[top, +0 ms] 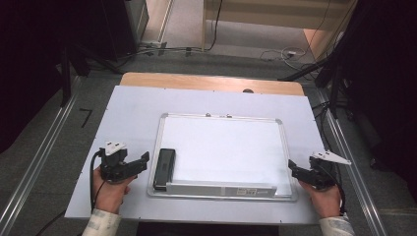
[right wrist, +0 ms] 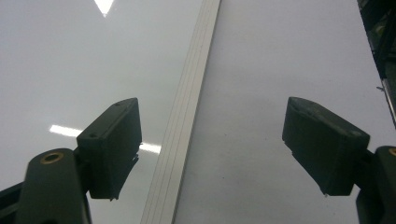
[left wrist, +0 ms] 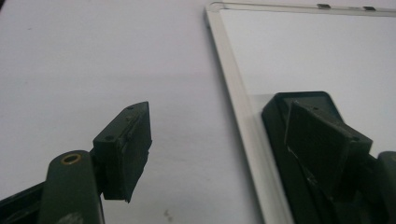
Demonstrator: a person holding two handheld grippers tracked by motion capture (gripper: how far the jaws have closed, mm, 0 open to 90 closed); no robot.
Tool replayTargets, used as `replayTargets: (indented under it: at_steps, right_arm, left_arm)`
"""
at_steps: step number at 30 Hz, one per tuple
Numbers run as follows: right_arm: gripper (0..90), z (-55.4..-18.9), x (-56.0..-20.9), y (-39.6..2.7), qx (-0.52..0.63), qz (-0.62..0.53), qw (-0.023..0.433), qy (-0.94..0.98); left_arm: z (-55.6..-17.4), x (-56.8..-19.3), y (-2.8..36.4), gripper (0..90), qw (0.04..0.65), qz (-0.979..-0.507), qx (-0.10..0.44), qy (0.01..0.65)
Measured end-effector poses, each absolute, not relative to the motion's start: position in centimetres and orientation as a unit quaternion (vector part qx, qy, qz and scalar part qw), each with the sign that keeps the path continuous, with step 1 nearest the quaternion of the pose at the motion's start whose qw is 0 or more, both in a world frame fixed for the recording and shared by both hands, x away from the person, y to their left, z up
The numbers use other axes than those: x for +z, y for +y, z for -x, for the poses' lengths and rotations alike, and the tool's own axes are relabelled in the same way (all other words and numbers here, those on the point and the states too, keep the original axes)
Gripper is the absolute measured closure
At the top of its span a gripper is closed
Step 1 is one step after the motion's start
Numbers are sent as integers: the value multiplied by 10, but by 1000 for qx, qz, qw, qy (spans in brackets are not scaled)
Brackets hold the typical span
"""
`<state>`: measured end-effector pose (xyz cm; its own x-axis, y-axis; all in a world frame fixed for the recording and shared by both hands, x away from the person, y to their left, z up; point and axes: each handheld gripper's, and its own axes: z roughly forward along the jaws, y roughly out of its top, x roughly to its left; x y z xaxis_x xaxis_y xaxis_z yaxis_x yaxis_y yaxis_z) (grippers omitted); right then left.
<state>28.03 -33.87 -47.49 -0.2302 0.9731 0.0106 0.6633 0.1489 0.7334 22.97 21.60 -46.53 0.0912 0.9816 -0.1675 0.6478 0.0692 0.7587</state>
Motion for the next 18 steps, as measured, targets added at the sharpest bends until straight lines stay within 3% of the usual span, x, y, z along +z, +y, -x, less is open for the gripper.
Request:
replayTargets:
  at_steps: [18]
  right_arm:
    - [184, -276, -472, -349, 323, -583, 249, 703]
  left_arm:
    - [-225, -481, 249, 221, 335, -638, 225, 657]
